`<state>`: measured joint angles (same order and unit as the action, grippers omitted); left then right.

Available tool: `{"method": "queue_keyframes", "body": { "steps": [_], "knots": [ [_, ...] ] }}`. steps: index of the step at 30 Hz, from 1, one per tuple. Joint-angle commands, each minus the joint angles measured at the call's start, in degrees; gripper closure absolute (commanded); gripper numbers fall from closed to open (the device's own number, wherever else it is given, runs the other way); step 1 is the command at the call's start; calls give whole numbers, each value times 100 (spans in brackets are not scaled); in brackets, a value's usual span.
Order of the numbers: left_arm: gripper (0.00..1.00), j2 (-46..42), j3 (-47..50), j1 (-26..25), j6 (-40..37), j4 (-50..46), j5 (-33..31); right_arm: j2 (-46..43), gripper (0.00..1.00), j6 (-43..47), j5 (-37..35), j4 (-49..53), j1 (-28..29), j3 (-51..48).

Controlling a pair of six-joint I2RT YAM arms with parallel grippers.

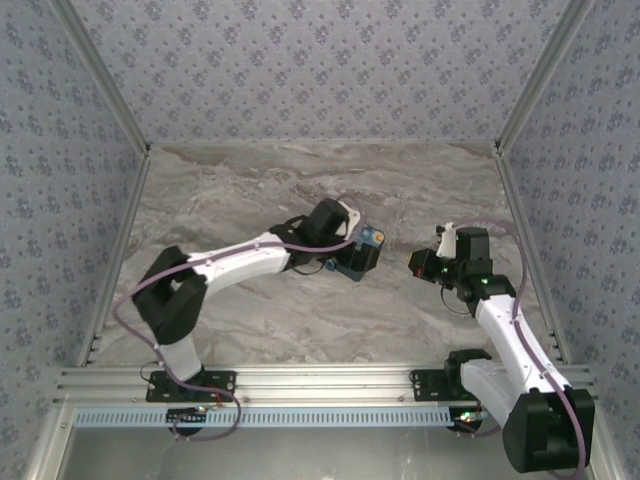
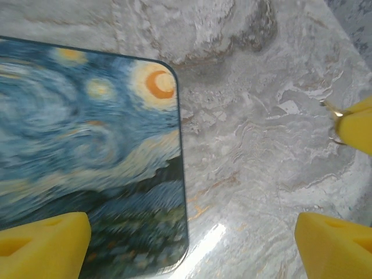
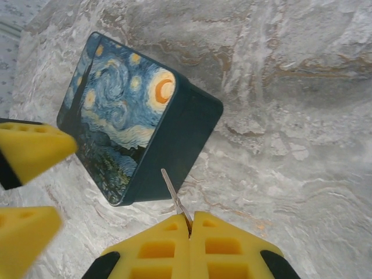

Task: Unlock the padlock with the key

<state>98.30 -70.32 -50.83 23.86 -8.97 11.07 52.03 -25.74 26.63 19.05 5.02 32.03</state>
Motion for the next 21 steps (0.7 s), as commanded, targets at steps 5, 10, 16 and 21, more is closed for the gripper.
{"method": "queue_keyframes", "body": {
  "steps": [5, 10, 16, 21],
  "knots": [
    [8, -1685, 1453, 608, -453, 622, -29, 449, 100, -309, 141, -926, 661, -11],
    [11, -2314, 2524, 842, -618, 1126, 131, 1019, 100, -696, 92, -1783, 1232, 38],
    [18, -2106, 3170, 1139, -403, 1854, 607, 1875, 100, -1186, 175, -2555, 1584, 227],
    [19, -1535, 3196, 1198, -314, 2357, 985, 2500, 100, -1399, 311, -3140, 1629, 346]
  ]
}}
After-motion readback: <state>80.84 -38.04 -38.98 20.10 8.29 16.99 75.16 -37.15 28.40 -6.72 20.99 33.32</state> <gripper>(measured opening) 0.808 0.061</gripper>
